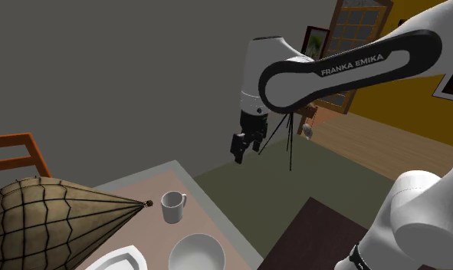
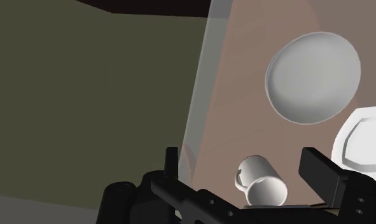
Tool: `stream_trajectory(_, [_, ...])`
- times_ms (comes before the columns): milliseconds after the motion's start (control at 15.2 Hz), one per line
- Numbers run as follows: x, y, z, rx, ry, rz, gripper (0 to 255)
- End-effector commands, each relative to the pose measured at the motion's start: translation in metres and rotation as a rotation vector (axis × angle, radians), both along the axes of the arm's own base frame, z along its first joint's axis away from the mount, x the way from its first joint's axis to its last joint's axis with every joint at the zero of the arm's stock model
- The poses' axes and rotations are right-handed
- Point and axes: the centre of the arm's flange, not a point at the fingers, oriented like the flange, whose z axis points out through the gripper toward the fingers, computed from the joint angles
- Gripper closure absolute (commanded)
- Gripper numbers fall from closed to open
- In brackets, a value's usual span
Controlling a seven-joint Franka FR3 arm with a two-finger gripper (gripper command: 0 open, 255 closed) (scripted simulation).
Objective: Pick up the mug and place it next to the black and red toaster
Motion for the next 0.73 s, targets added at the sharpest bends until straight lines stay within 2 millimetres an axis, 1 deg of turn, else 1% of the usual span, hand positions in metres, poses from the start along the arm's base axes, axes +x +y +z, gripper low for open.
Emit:
stream_trajectory(0, [0.016,0.013,-0.018,0.001,0.001,-0.001,0])
stream_trajectory(660, [0.095,0.075,-0.105,0.000,0.011,-0.004,0])
